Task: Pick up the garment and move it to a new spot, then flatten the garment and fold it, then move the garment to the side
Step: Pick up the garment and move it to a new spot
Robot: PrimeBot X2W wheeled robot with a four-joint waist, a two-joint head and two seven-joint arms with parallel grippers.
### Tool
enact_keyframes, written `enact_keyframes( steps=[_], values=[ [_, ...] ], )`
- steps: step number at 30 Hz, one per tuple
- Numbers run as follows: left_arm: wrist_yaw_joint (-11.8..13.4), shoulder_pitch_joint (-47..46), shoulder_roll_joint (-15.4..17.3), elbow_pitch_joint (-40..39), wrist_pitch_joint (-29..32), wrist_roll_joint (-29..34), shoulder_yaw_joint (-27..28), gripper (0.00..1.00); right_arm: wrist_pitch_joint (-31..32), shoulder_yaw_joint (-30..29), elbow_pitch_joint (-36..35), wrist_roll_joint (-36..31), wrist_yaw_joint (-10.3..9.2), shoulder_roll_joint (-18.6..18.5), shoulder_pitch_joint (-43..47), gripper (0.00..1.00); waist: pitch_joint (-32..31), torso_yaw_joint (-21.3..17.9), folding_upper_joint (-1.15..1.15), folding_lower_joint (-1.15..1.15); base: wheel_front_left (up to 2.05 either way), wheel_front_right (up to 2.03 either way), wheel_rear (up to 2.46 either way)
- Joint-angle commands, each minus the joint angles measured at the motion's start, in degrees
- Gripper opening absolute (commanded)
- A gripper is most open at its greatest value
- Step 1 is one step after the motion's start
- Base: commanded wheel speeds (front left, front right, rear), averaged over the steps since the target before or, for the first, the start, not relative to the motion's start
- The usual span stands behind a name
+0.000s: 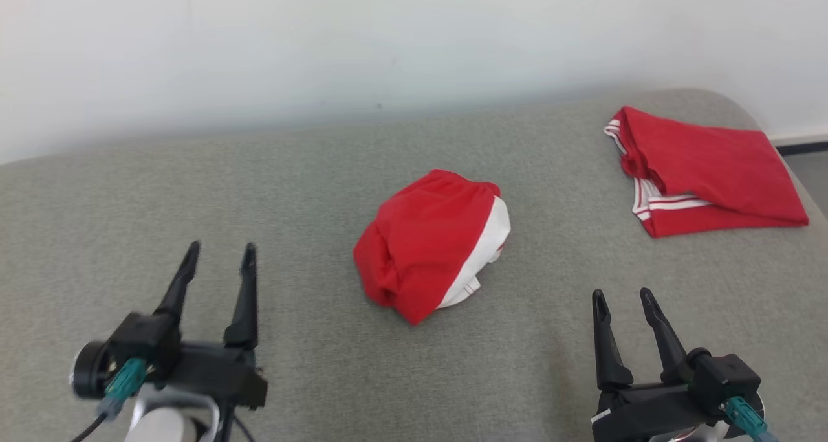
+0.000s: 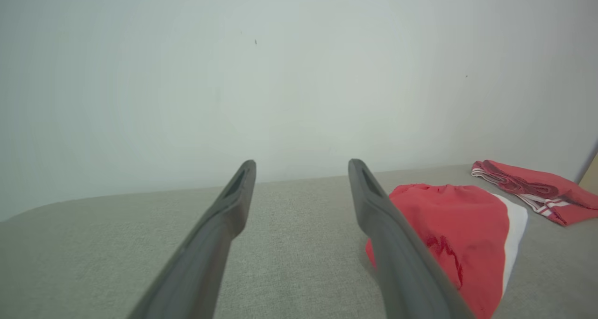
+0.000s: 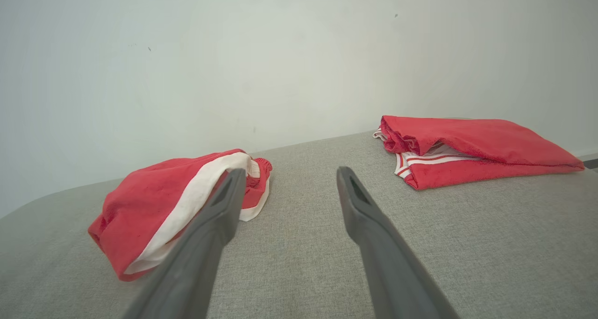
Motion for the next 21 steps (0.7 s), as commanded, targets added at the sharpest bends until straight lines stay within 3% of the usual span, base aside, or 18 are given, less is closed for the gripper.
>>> enact_keyframes(
  steps=[1,7,21],
  values=[
    [0.23,2.31,0.60,-1.35,-0.16,0.57,1.16,1.00,-0.25,0.04,-0.10,-0.32,-0.15,0.18,0.75,1.00,-1.77,2.17,0.00,0.00,0.00,0.00,0.00],
    [0.72,9.82,0.93,-6.77,-0.16,2.31,6.49,1.00,-0.25,-0.44,-0.38,-0.46,-0.15,0.18,1.70,1.00,-2.79,3.65,0.00,0.00,0.00,0.00,0.00],
    [0.38,22.18,-4.86,-11.00,-0.17,8.48,14.30,1.00,-0.25,-0.20,0.34,0.20,-0.15,0.00,4.62,1.00,-3.80,5.13,0.00,0.00,0.00,0.00,0.00]
  ],
)
